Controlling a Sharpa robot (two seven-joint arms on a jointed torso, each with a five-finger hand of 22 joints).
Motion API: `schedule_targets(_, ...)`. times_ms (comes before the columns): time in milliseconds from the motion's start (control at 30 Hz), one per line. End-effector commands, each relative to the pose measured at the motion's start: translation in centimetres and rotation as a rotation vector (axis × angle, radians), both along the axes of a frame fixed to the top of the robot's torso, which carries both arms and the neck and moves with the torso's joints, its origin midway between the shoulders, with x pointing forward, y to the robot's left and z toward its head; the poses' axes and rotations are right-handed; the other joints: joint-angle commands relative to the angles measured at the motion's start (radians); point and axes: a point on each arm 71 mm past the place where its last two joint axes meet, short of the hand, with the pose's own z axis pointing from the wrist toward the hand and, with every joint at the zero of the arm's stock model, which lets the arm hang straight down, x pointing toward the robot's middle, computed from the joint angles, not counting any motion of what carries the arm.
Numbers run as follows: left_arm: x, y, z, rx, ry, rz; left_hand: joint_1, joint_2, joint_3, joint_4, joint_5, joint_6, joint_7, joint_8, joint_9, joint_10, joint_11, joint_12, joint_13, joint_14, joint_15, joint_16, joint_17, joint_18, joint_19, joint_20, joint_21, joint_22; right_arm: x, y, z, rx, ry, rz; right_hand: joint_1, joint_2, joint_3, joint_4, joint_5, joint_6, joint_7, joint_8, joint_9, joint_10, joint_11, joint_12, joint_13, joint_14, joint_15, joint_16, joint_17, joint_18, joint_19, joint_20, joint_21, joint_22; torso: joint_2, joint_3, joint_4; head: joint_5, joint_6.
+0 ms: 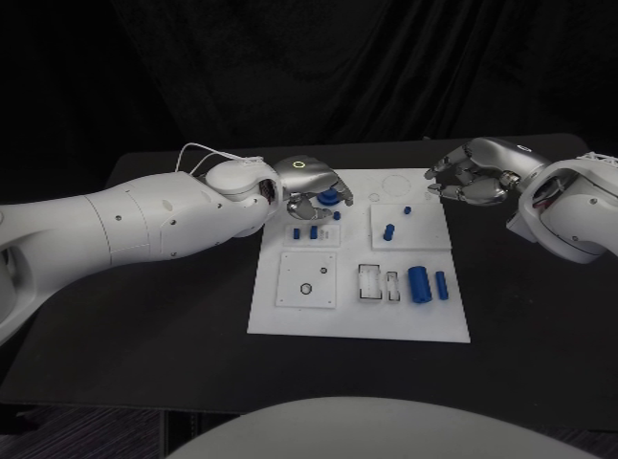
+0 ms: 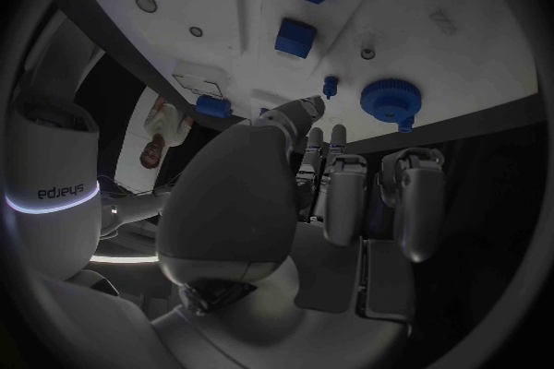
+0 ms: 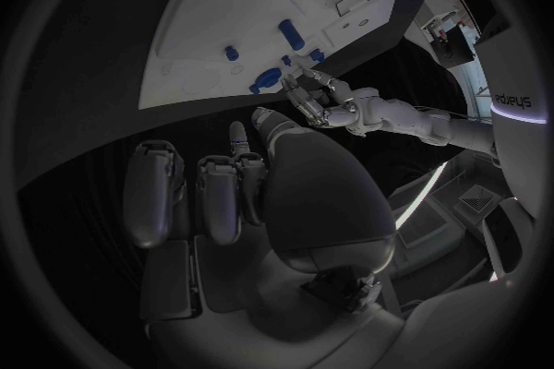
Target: Assemble the parts on the task board
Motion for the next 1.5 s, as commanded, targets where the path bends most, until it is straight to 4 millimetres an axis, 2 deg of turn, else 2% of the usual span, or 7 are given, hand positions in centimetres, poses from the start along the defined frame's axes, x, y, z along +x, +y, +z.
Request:
schedule_targets(33, 0.0, -0.2, -0.5, 0.027, 0.013, -0.002, -0.003, 0.001, -0.003, -0.004, -0.013, 0.023, 0.004, 0.009, -0.007, 0.022, 0.001, 0.012, -0.007, 0.029, 0.002, 0.005, 0.122, 0.014, 0.003, 0.005, 0.002, 0.215, -0.1, 0.1, 0.0, 0.008, -0.008, -0.002, -0.008, -0.005, -0.001, -0.003, 0.001, 0.007, 0.0, 0.004, -0.001, 0.006, 0.002, -0.005, 0.087, 0.079, 0.009, -0.005, 0.138, 0.006, 0.025, 0.004, 0.0, 0.203, 0.001, 0.0002, 0.0001, -0.003, 0.0)
schedule_targets(233, 0.1, -0.4, -0.9, 0.078, -0.003, -0.009, -0.015, -0.005, -0.008, -0.003, -0.029, 0.052, 0.006, 0.017, -0.011, 0.039, -0.002, 0.019, -0.015, 0.028, 0.001, 0.005, 0.119, 0.014, 0.003, 0.006, -0.001, 0.214, -0.1, 0.1, 0.0, 0.007, -0.008, -0.002, -0.009, -0.005, -0.001, -0.002, 0.001, 0.007, 0.0, 0.004, -0.001, 0.006, 0.002, -0.005, 0.087, 0.079, 0.009, -0.005, 0.138, 0.006, 0.025, 0.004, 0.0, 0.203, 0.001, 0.0002, 0.0013, -0.006, 0.0)
schedule_targets(400, 0.1, -0.3, -1.1, 0.099, -0.014, -0.012, -0.028, -0.005, -0.014, 0.003, -0.045, 0.061, 0.004, 0.017, -0.014, 0.044, -0.005, 0.022, -0.018, 0.028, -0.001, 0.006, 0.119, 0.016, 0.0, 0.004, -0.005, 0.213, -0.1, 0.1, 0.0, 0.006, -0.006, -0.002, -0.01, -0.005, -0.002, -0.002, 0.001, 0.007, 0.0, 0.004, -0.001, 0.006, 0.002, -0.006, 0.086, 0.079, 0.009, -0.005, 0.137, 0.006, 0.025, 0.004, 0.0, 0.203, 0.003, 0.0014, -0.0021, -0.004, 0.0)
schedule_targets(500, 0.2, -0.3, -1.1, 0.104, -0.019, -0.016, -0.029, 0.001, -0.011, 0.004, -0.041, 0.072, 0.007, 0.02, -0.015, 0.061, -0.01, 0.03, -0.017, 0.029, -0.004, 0.008, 0.12, 0.015, 0.001, 0.003, -0.004, 0.214, -0.1, 0.1, 0.0, 0.006, -0.005, -0.002, -0.011, -0.005, -0.002, -0.001, 0.001, 0.007, 0.001, 0.003, -0.001, 0.006, 0.002, -0.006, 0.086, 0.079, 0.009, -0.006, 0.137, 0.006, 0.025, 0.004, 0.0, 0.203, 0.002, 0.0002, -0.0017, -0.003, 0.0)
schedule_targets(700, 0.3, -0.6, -1.0, 0.1, -0.036, -0.028, -0.029, 0.011, -0.004, 0.004, -0.032, 0.105, 0.016, 0.032, -0.014, 0.082, -0.018, 0.04, -0.018, 0.03, -0.009, 0.01, 0.12, 0.016, -0.001, -0.001, -0.008, 0.212, 0.0, 0.2, 0.0, 0.004, -0.002, -0.001, -0.011, -0.005, -0.002, -0.001, 0.001, 0.007, 0.001, 0.003, -0.001, 0.006, 0.002, -0.006, 0.086, 0.079, 0.009, -0.006, 0.137, 0.006, 0.025, 0.004, 0.0, 0.203, 0.001, 0.0006, -0.0006, -0.003, 0.0)
schedule_targets(933, 0.4, -0.8, -1.1, 0.092, -0.05, -0.033, -0.029, 0.015, 0.0, 0.004, -0.025, 0.108, 0.007, 0.031, -0.015, 0.082, -0.015, 0.039, -0.02, 0.03, -0.009, 0.01, 0.119, 0.016, -0.002, -0.003, -0.009, 0.212, 0.0, 0.3, -0.1, -0.001, 0.007, 0.0, -0.014, -0.005, -0.002, 0.0, 0.001, 0.005, 0.001, 0.002, -0.002, 0.004, 0.003, -0.009, 0.083, 0.079, 0.009, -0.006, 0.136, 0.007, 0.024, 0.004, -0.002, 0.202, 0.0, 0.0003, 0.0025, -0.006, 0.0)
schedule_targets(1500, 0.4, -1.5, -1.7, 0.082, -0.055, -0.05, -0.033, 0.025, 0.006, 0.008, -0.02, 0.116, 0.001, 0.03, -0.018, 0.108, -0.017, 0.05, -0.021, 0.029, -0.009, 0.01, 0.117, 0.016, -0.002, -0.003, -0.011, 0.212, 0.1, 0.4, -0.2, -0.008, 0.02, -0.003, -0.015, -0.004, -0.002, 0.001, 0.001, 0.004, 0.001, 0.001, -0.003, 0.003, 0.003, -0.011, 0.081, 0.079, 0.009, -0.006, 0.136, 0.007, 0.023, 0.004, -0.005, 0.201, 0.002, 0.0003, 0.0008, -0.005, 0.0)
